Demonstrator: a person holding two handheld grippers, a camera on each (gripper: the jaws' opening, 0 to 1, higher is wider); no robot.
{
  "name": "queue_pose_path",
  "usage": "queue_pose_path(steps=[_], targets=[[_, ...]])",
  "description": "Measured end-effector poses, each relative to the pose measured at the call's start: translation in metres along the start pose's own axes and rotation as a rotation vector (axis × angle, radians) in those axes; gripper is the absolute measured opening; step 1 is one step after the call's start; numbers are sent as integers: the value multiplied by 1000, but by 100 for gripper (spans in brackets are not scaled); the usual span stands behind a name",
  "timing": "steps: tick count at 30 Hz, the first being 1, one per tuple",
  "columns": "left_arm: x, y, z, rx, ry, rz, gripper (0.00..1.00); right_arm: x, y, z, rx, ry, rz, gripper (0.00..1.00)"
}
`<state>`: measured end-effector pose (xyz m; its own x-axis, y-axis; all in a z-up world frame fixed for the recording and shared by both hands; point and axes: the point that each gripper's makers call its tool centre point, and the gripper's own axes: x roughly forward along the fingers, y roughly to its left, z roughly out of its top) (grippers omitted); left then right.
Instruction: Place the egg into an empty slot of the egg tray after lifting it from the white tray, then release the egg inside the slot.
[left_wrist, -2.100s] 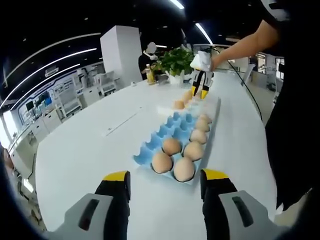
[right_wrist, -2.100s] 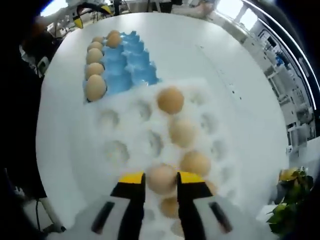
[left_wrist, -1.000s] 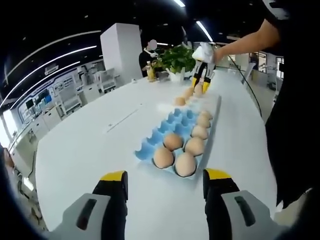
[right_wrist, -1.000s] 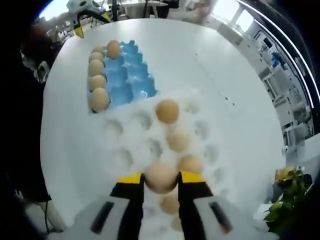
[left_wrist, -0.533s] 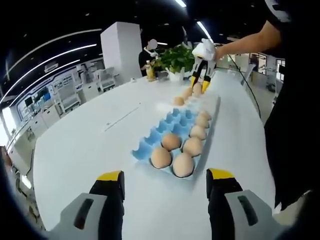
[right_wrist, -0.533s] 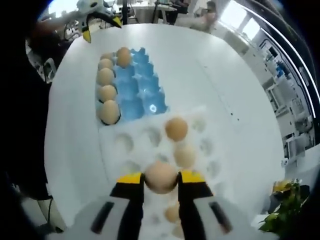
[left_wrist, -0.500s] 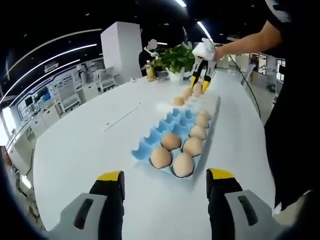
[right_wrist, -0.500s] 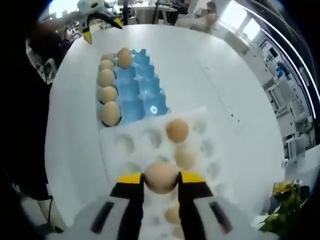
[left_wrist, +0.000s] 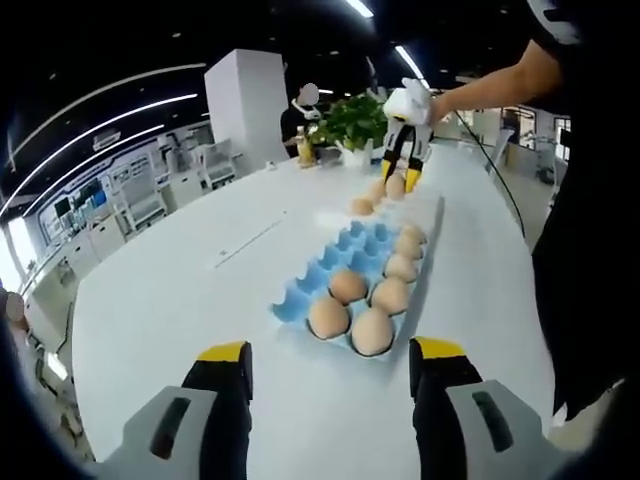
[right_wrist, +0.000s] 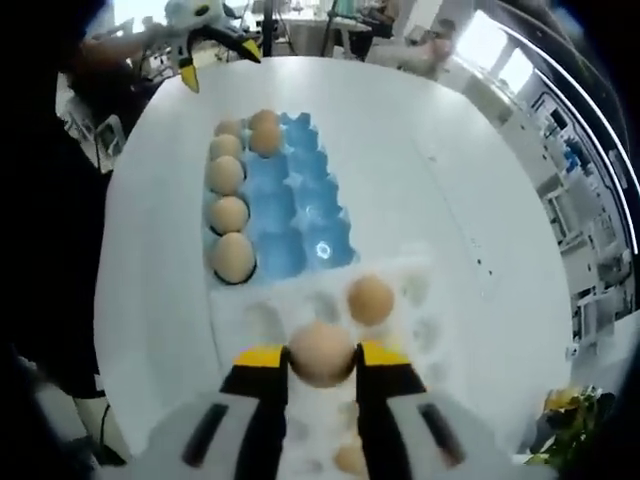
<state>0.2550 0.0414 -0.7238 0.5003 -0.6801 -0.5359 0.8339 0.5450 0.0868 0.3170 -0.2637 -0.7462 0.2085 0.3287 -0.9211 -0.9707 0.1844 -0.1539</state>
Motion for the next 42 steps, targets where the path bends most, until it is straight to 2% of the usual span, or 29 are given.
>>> queue_pose_path(steps=[18,42], targets=[[-4,1,-2,-6,-3,5,62,29,11,75,-130,-78,71,26],[-5,4,-4,-6,-3,12,62,61,39,136,-235,-120,159,26]])
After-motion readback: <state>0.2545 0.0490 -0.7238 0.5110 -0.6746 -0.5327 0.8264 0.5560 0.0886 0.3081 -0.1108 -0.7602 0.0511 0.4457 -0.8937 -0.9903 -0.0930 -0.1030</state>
